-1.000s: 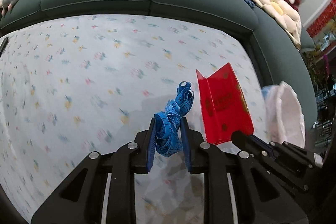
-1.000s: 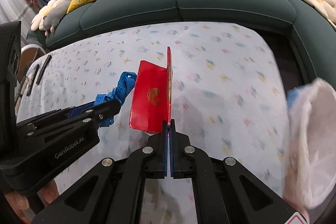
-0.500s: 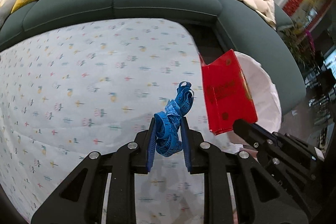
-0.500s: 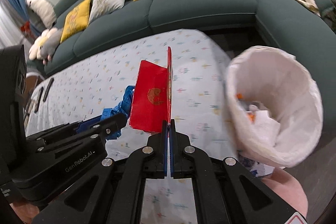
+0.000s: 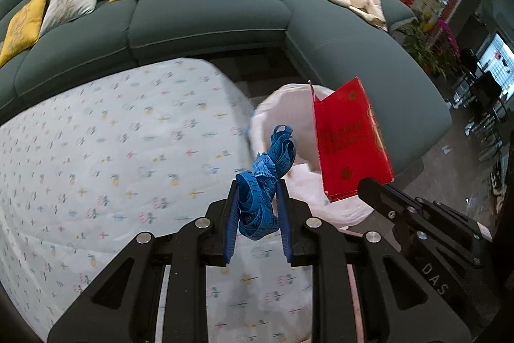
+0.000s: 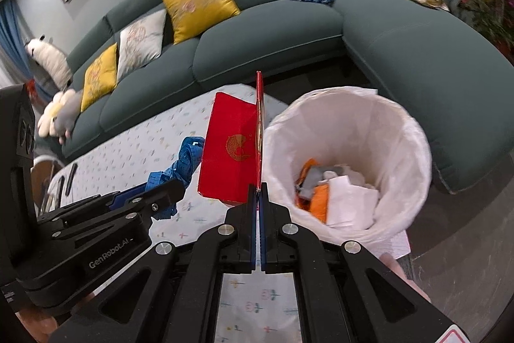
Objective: Collect trash
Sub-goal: 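Carry the blue rope and red card over the bin and open both grippers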
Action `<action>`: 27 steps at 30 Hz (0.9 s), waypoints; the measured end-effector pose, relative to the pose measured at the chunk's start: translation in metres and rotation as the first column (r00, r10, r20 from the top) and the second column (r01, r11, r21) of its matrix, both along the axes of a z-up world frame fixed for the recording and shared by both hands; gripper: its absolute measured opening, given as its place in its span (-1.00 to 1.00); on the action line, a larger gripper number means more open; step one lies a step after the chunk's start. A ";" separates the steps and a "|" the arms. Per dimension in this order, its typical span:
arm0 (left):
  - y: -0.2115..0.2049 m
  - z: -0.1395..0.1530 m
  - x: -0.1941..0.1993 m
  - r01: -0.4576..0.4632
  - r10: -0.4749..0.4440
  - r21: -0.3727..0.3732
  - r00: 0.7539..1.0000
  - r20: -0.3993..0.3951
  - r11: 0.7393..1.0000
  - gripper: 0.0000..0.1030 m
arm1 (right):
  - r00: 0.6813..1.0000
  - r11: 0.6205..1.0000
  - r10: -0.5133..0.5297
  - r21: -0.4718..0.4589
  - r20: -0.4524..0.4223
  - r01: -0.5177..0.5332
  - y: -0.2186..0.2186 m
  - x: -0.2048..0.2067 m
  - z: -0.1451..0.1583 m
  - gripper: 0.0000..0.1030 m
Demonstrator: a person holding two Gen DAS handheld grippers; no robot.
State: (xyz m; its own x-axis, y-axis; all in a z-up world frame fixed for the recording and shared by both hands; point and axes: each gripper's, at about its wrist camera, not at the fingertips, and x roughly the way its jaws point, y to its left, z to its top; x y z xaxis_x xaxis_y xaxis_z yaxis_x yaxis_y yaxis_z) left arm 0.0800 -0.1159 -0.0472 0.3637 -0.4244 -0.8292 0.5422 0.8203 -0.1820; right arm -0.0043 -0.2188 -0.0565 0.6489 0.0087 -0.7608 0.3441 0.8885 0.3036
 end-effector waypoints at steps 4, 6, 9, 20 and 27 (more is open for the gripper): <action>-0.024 0.006 -0.006 0.036 -0.036 0.001 0.999 0.016 0.999 -0.58 | 0.999 0.999 -0.042 0.013 0.014 0.042 -0.023 -0.012 0.001 -0.97; -0.035 0.009 -0.008 0.053 -0.053 -0.001 0.998 0.022 0.999 -0.58 | 0.998 0.998 -0.061 0.021 0.019 0.060 -0.032 -0.017 0.002 -0.97; -0.052 0.013 -0.009 0.080 -0.080 -0.004 0.996 0.029 0.997 -0.58 | 0.996 0.996 -0.086 0.025 0.023 0.085 -0.045 -0.023 0.002 -0.97; -0.101 0.009 0.002 0.100 -0.099 -0.017 0.995 0.028 0.995 -0.08 | 0.988 0.988 -0.153 0.038 0.018 0.152 -0.087 -0.033 -0.007 -0.97; -0.107 0.004 0.012 0.072 -0.072 0.003 0.995 0.064 0.997 0.05 | 0.987 0.985 -0.163 0.055 0.010 0.162 -0.098 -0.022 -0.013 -0.97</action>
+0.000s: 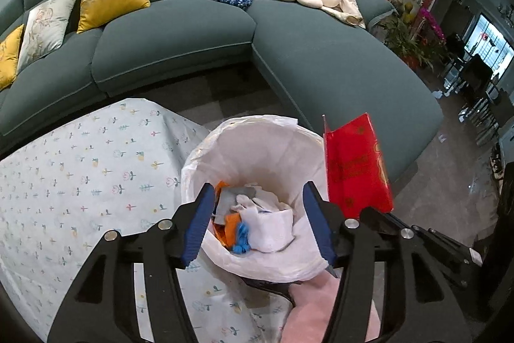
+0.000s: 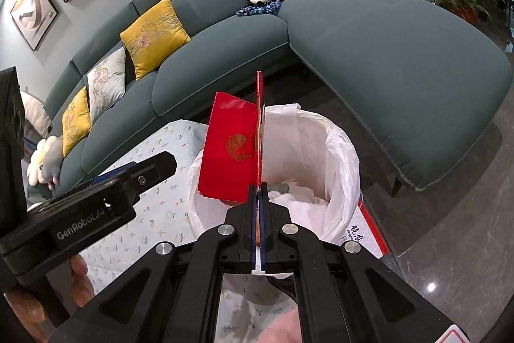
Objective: Collect trash
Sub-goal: 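Carry the blue rope and red card over the bin and open both grippers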
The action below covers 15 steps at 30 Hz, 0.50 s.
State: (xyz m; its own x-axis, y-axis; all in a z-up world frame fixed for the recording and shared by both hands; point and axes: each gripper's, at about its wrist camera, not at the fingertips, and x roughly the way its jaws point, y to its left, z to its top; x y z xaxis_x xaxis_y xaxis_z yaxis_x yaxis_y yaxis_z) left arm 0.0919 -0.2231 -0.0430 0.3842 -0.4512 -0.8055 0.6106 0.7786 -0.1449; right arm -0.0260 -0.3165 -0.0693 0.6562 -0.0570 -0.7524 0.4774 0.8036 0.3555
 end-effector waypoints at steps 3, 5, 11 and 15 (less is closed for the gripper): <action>0.005 -0.004 0.004 -0.025 0.025 0.002 1.000 -0.006 1.000 0.05 | 1.000 1.000 0.007 0.003 -0.004 -0.007 -0.001 0.007 -0.002 -0.97; 0.011 -0.007 0.008 -0.045 0.045 0.002 0.999 -0.010 0.999 0.05 | 1.000 1.000 0.013 0.002 -0.007 -0.013 0.002 0.011 -0.003 -0.97; 0.023 -0.011 0.013 -0.072 0.072 0.013 0.997 -0.005 0.997 0.06 | 0.999 1.000 0.031 -0.005 -0.022 -0.031 0.008 0.024 -0.007 -0.97; 0.032 -0.013 0.016 -0.096 0.096 0.022 0.995 0.000 0.995 0.18 | 0.999 0.999 0.032 -0.026 -0.035 -0.033 0.012 0.033 -0.006 -0.82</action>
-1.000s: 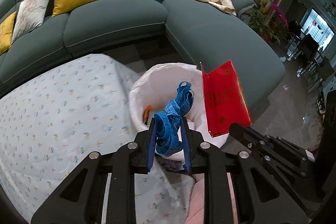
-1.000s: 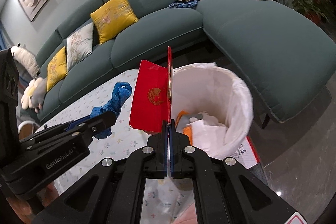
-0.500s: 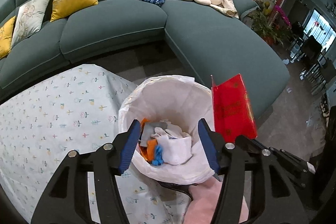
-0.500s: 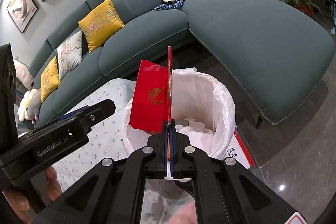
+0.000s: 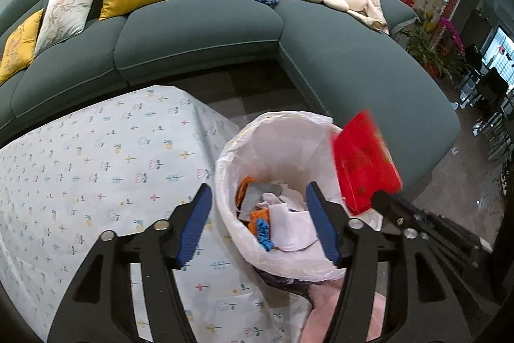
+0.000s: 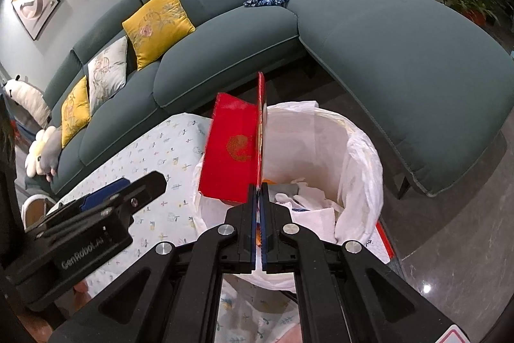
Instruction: Collect trash
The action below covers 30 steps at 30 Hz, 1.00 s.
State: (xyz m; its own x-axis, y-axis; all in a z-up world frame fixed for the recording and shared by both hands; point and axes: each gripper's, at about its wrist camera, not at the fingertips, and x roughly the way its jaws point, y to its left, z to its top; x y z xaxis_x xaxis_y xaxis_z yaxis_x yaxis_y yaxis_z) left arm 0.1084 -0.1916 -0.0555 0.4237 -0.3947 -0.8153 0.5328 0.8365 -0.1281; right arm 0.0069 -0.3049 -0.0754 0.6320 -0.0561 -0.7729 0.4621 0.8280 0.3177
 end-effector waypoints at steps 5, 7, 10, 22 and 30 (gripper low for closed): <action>0.012 -0.001 0.001 -0.033 0.033 -0.003 0.999 0.004 0.999 0.24 | 1.000 1.000 0.002 -0.019 0.003 -0.002 0.008 0.004 0.005 -0.71; 0.018 -0.003 0.001 -0.043 0.043 -0.004 0.999 0.002 0.999 0.24 | 1.000 1.000 0.011 -0.028 0.001 -0.011 0.012 0.004 0.007 -0.70; 0.022 -0.003 0.000 -0.050 0.050 -0.003 0.999 -0.001 0.999 0.24 | 1.000 0.999 0.017 -0.037 -0.001 -0.017 0.015 0.002 0.010 -0.69; 0.039 0.001 -0.012 -0.078 0.078 0.003 0.997 0.016 0.997 0.39 | 0.999 0.997 0.044 -0.068 -0.018 -0.045 0.031 -0.006 0.020 -0.18; 0.049 -0.004 -0.021 -0.085 0.084 0.020 0.996 0.022 0.996 0.39 | 0.998 0.994 0.044 -0.102 -0.035 -0.047 0.037 -0.013 0.022 0.08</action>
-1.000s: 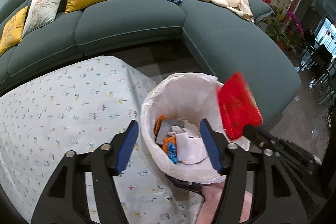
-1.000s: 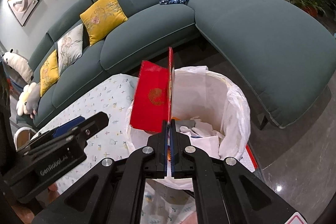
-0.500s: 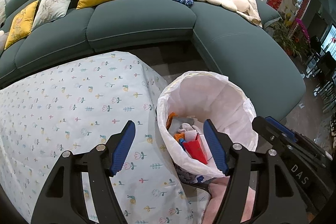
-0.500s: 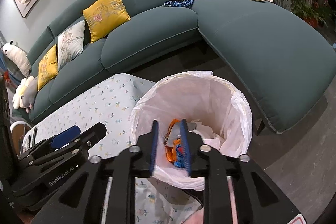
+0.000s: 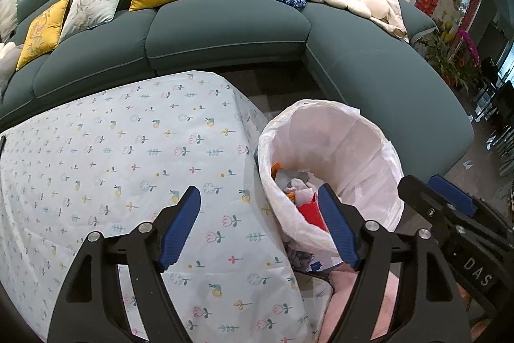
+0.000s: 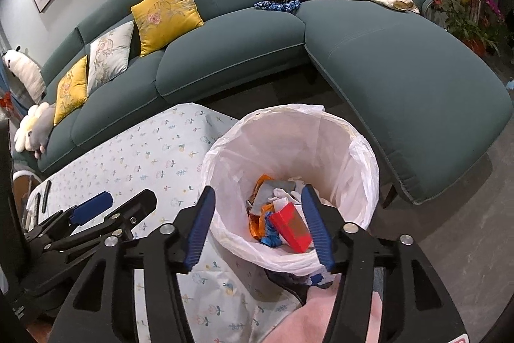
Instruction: Collect trash
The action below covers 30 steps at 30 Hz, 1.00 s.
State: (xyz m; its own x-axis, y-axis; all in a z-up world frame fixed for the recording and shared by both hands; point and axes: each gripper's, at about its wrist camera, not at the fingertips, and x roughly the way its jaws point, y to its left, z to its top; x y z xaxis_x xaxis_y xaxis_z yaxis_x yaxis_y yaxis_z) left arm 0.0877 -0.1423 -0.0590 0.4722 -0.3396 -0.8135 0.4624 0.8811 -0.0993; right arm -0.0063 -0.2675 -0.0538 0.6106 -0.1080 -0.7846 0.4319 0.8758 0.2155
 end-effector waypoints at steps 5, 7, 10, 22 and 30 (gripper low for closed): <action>0.005 -0.002 -0.005 -0.008 0.008 0.014 1.000 0.002 1.000 0.46 | 1.000 1.000 0.000 0.001 -0.012 0.000 0.002 -0.005 -0.003 0.09; 0.007 -0.003 -0.007 -0.016 0.016 0.010 1.000 -0.003 1.000 0.47 | 1.000 1.000 0.005 -0.015 -0.019 -0.005 0.004 -0.007 -0.003 0.10; 0.010 -0.005 -0.010 -0.021 0.021 0.018 1.000 -0.003 1.000 0.47 | 1.000 0.998 0.011 -0.060 -0.028 -0.012 0.008 -0.010 -0.002 0.19; 0.024 -0.018 -0.022 -0.054 0.054 0.054 0.999 -0.002 0.997 0.65 | 0.998 0.990 0.011 -0.138 -0.062 -0.019 0.018 -0.022 -0.010 0.59; 0.026 -0.021 -0.028 -0.063 0.063 0.076 0.998 0.011 0.995 0.70 | 0.997 0.988 0.006 -0.156 -0.075 -0.017 0.022 -0.027 -0.017 0.81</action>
